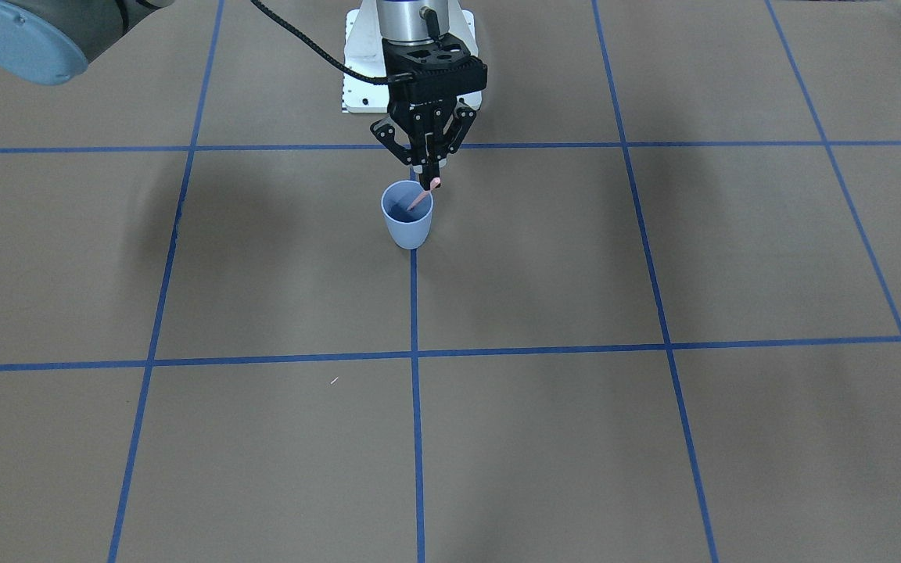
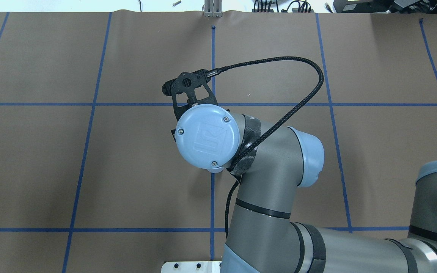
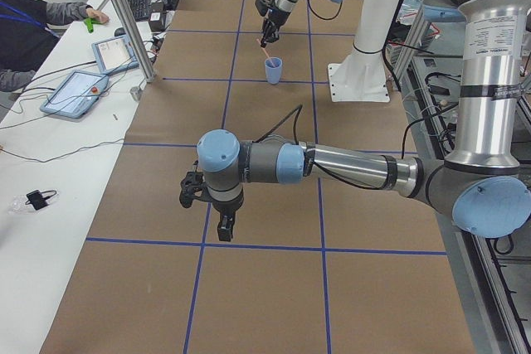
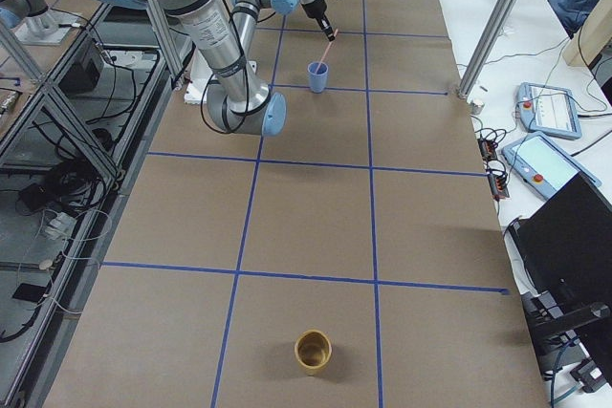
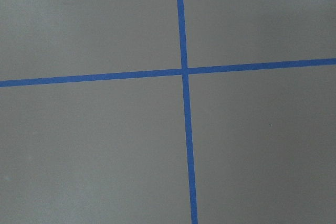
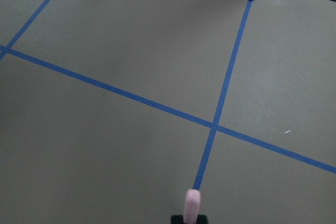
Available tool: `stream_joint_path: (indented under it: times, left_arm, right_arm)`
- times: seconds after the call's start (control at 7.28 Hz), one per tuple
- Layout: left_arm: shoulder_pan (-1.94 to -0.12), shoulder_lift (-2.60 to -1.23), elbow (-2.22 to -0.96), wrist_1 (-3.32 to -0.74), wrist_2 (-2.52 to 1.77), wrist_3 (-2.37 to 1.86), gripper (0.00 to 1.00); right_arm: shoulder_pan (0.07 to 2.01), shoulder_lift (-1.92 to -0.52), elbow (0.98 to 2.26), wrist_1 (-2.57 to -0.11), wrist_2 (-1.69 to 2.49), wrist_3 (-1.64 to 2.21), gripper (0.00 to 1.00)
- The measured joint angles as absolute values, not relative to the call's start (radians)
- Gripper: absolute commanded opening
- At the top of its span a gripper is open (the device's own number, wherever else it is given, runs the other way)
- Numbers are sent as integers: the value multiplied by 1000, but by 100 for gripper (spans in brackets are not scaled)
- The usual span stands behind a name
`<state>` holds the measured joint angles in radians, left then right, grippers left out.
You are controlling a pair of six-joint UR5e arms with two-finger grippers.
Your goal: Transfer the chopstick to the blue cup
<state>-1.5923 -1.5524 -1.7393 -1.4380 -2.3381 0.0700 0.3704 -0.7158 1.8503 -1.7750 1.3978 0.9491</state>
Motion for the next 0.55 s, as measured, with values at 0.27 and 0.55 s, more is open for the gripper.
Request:
stream_joint_path:
  times: [0.27, 0.55]
  left_arm:
    - [-1592, -1552, -1733, -1442, -2340, 70, 99]
    - [-1591, -1552, -1731, -1443, -2341, 71, 99]
  right_arm:
    - [369, -720, 1849, -1776, 1399, 943, 23]
    - [368, -724, 1849, -1774, 1400, 945, 65]
